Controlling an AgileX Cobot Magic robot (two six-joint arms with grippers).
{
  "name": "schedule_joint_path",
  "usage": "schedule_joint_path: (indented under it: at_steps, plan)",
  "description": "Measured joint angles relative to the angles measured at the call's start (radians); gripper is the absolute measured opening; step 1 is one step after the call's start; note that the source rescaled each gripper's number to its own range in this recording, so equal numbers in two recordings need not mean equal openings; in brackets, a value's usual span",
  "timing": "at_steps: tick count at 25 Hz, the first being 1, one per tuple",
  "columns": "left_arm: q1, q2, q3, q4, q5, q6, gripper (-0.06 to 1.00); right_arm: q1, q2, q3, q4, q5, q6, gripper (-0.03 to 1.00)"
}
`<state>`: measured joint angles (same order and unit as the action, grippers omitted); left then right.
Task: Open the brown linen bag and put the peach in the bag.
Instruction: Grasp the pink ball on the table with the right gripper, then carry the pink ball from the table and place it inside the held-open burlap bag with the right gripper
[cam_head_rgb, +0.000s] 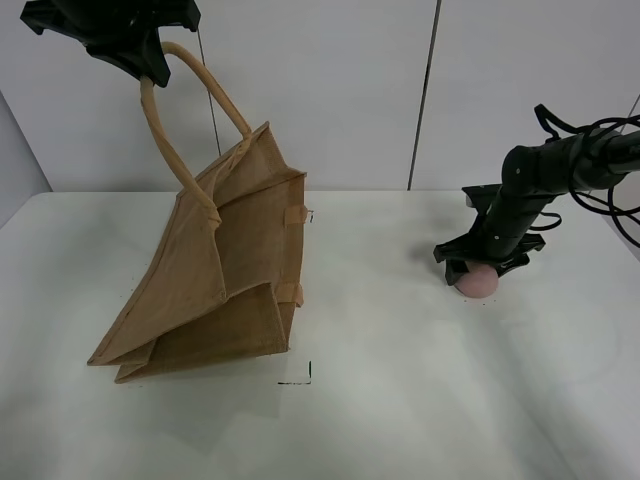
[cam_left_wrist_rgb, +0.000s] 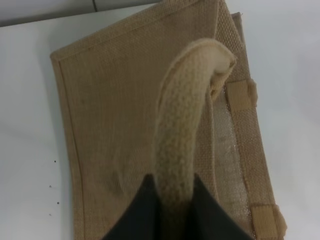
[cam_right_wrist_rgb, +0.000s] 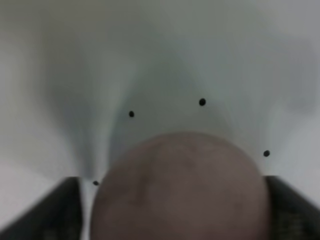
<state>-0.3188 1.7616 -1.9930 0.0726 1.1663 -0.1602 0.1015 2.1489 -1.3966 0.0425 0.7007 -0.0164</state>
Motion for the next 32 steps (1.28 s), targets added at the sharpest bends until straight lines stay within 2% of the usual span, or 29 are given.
schedule_joint_path:
  at_steps: [1, 3, 5, 11, 18, 22, 25, 32]
  plan:
    - [0.000, 0.000, 0.000, -0.001, 0.000, 0.000, 0.00, 0.000, 0.000, 0.000, -0.001, 0.000, 0.002, 0.50]
    - [0.000, 0.000, 0.000, -0.001, 0.000, 0.000, 0.00, 0.000, -0.001, -0.003, 0.000, 0.002, 0.002, 0.16]
    - [0.000, 0.000, 0.000, -0.001, 0.000, 0.000, 0.00, 0.000, -0.002, -0.006, 0.000, 0.005, 0.002, 0.02]
    - [0.000, 0.000, 0.000, -0.002, 0.000, 0.000, 0.00, 0.000, -0.030, -0.077, 0.035, 0.112, -0.067, 0.00]
    - [0.000, -0.002, 0.000, -0.003, 0.000, 0.000, 0.00, 0.004, -0.142, -0.331, 0.209, 0.259, -0.213, 0.00]
    - [0.000, -0.011, 0.000, -0.003, 0.000, 0.000, 0.00, 0.047, -0.146, -0.468, 0.291, 0.308, -0.295, 0.00]
    - [0.000, -0.022, 0.000, -0.003, 0.000, 0.000, 0.00, 0.112, -0.146, -0.510, 0.394, 0.303, -0.410, 0.00]
    - [0.000, -0.035, 0.000, -0.003, 0.000, 0.001, 0.00, 0.253, -0.106, -0.513, 0.680, 0.297, -0.772, 0.00]
